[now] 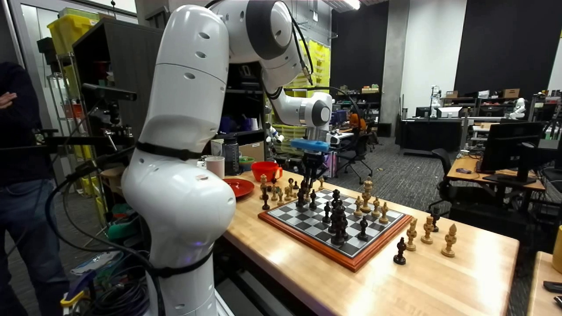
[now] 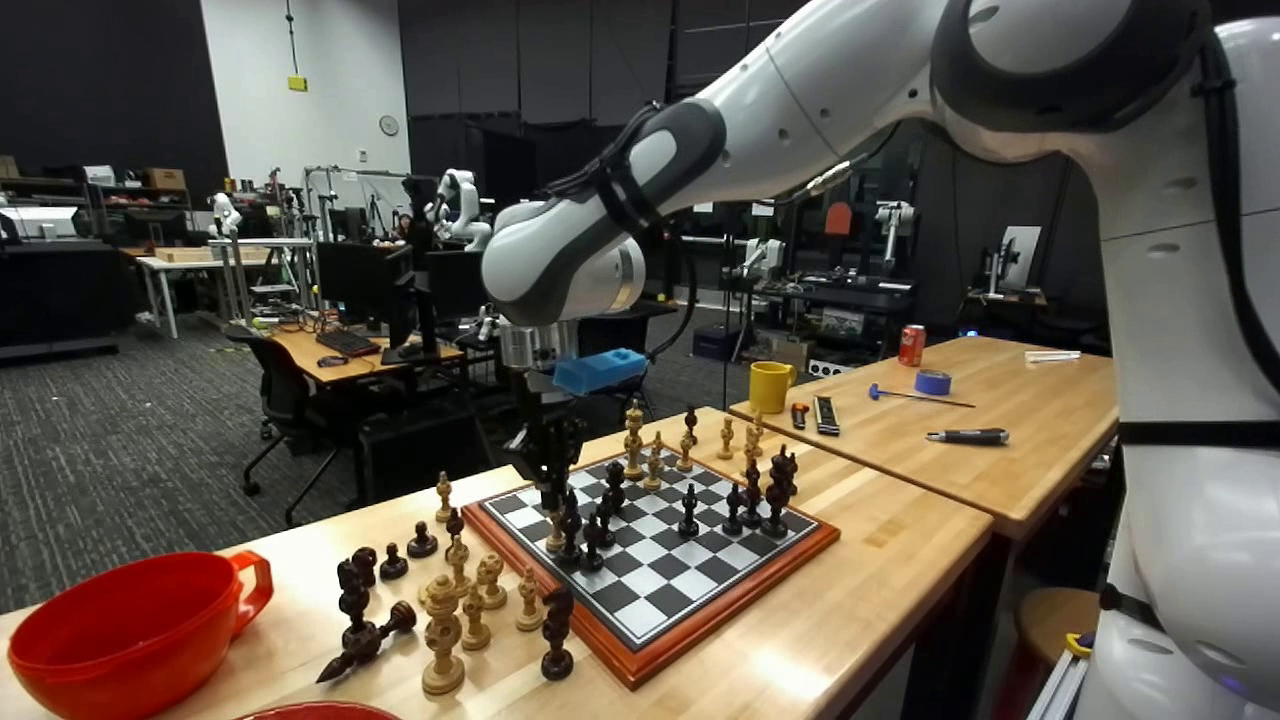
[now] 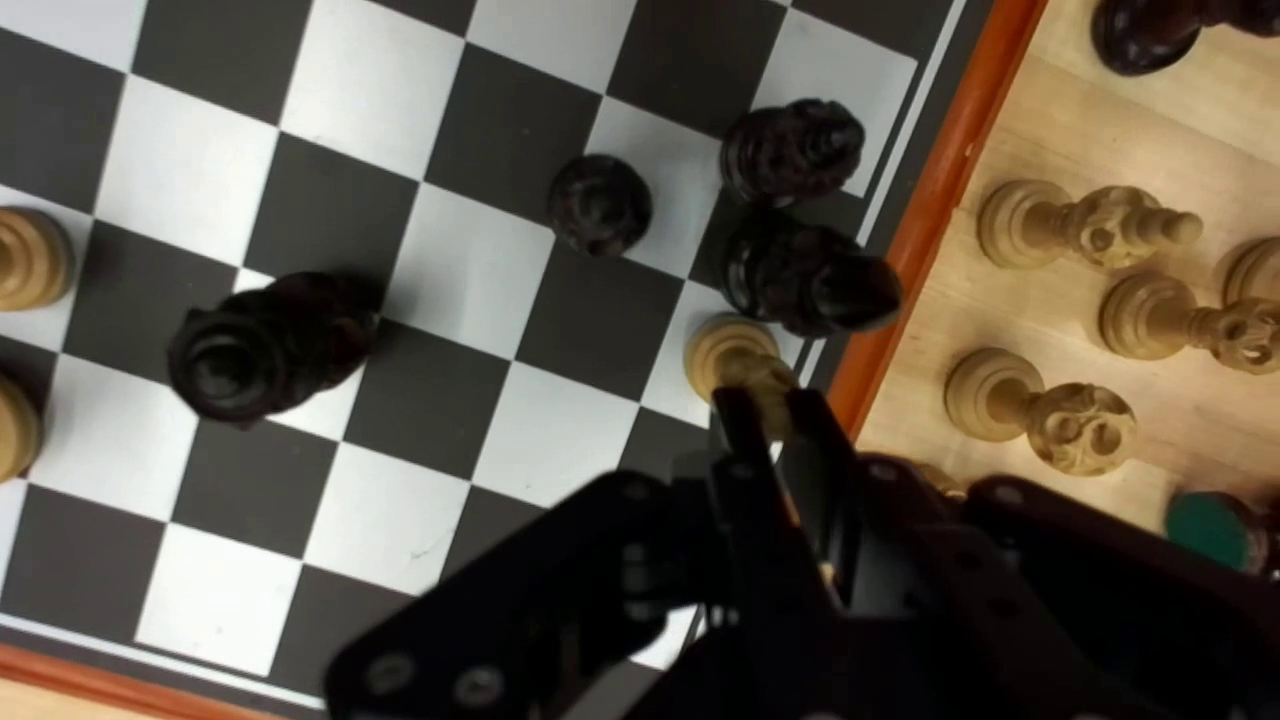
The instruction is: Move the beige piece on the left backwards
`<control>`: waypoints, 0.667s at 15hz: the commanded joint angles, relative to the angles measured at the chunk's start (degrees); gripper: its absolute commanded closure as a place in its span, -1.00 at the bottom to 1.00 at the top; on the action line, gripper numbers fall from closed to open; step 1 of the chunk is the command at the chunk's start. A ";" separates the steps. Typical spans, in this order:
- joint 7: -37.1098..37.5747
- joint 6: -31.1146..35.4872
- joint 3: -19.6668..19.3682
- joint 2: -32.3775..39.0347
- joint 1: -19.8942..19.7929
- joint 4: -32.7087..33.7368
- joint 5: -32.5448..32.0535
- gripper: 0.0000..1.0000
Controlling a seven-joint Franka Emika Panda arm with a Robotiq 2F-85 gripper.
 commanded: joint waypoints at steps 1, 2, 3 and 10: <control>-1.32 0.69 0.08 -3.01 -0.09 -3.88 2.08 0.94; -1.33 0.76 0.09 -3.18 -0.04 -4.14 2.23 0.94; -1.34 0.80 0.11 -3.33 0.01 -4.32 2.38 0.94; -1.04 1.05 0.05 -2.90 0.35 -3.33 1.81 0.94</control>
